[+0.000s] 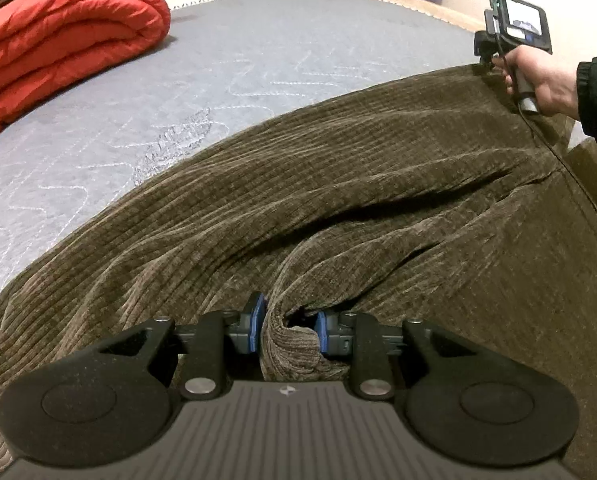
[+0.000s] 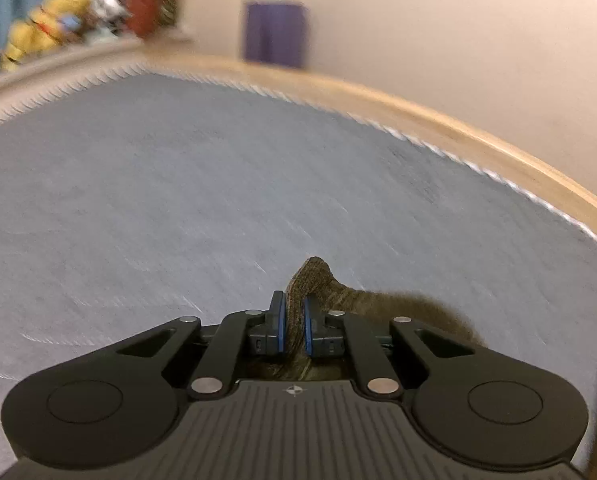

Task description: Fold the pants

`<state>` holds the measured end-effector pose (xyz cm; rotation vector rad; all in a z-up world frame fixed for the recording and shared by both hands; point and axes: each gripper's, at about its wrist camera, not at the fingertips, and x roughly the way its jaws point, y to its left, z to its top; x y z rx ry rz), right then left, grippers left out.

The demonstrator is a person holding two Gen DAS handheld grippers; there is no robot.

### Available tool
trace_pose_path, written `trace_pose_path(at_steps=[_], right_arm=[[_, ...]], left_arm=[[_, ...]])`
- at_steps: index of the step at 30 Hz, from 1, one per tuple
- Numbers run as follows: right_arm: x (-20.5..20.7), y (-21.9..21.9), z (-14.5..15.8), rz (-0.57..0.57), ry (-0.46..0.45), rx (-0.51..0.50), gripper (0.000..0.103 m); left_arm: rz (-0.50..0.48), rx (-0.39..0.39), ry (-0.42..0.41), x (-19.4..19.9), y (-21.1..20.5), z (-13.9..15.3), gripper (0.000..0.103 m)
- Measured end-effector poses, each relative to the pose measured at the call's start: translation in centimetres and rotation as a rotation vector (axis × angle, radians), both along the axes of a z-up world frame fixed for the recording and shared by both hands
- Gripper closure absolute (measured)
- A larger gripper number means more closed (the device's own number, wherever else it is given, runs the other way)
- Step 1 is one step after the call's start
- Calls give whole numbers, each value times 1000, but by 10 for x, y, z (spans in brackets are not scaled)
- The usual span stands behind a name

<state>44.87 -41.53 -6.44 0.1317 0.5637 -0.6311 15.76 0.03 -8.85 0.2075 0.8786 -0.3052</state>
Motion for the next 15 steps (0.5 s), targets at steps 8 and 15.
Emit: trace_pose_path(at_steps=[8, 15], right_arm=[[-3, -19, -7, 118, -5, 41, 88], [-52, 3, 31, 266, -76, -4, 44]], left_arm=[[-105, 42, 9, -5, -4, 1, 67], [-88, -62, 41, -7, 12, 19, 55]])
